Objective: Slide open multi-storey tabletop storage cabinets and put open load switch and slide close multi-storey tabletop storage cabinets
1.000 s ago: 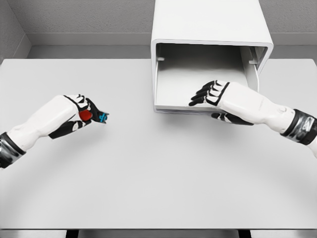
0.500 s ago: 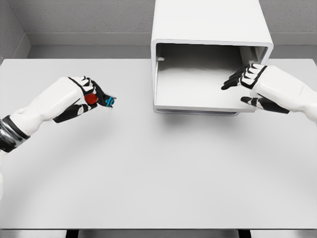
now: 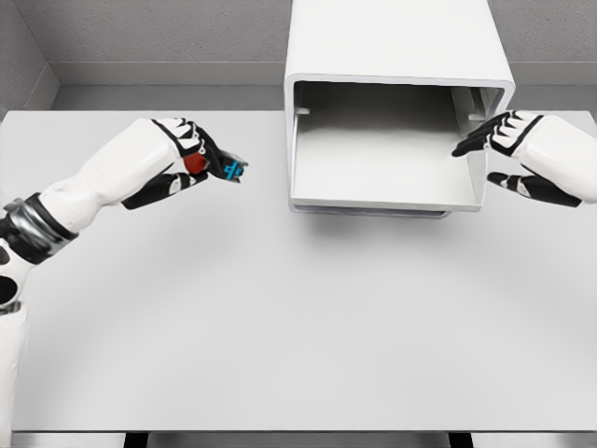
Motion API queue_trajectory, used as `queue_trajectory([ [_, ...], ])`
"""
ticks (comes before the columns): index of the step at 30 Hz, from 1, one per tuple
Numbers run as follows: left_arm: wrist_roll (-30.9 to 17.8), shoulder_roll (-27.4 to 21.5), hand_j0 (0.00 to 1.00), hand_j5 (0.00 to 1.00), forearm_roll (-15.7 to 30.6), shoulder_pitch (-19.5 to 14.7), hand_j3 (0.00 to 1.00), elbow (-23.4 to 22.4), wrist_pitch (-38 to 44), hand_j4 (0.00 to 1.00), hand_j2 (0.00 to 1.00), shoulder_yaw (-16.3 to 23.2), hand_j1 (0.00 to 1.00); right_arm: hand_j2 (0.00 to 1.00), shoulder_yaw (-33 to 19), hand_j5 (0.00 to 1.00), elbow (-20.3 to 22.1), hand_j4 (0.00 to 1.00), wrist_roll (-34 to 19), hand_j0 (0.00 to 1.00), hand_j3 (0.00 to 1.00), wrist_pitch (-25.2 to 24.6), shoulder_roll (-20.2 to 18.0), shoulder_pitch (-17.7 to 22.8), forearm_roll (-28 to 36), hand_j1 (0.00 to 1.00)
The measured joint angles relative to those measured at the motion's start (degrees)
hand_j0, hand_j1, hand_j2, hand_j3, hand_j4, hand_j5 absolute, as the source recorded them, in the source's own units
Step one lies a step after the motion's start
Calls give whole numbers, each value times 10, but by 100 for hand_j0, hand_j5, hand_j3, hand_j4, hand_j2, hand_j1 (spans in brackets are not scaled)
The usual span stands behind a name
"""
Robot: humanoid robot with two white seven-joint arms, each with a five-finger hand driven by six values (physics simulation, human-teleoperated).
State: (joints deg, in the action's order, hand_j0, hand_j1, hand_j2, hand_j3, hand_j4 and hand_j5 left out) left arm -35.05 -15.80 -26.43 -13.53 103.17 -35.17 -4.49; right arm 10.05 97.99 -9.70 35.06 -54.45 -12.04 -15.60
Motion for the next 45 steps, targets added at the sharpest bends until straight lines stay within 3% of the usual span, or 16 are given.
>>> queue_trajectory([
  [10,0,31,39,39,-2,-32,39,0,0,39,39,18,39,72,-2,72,-40,72,0,72,72,0,-10,4,-1,72],
  [22,0,76,38,38,-12,-72,38,0,0,38,38,72,38,71,-2,71,-59,71,0,71,71,0,-17,5,0,71],
  [31,0,129,38,38,-77,-83,38,-3,0,38,38,89,38,72,-2,72,-65,72,0,72,72,0,-23,13,0,72],
  [45,0,157,39,39,-125,-94,39,-8,0,39,39,108,39,72,-2,72,-64,72,0,72,72,0,-24,18,-2,72],
])
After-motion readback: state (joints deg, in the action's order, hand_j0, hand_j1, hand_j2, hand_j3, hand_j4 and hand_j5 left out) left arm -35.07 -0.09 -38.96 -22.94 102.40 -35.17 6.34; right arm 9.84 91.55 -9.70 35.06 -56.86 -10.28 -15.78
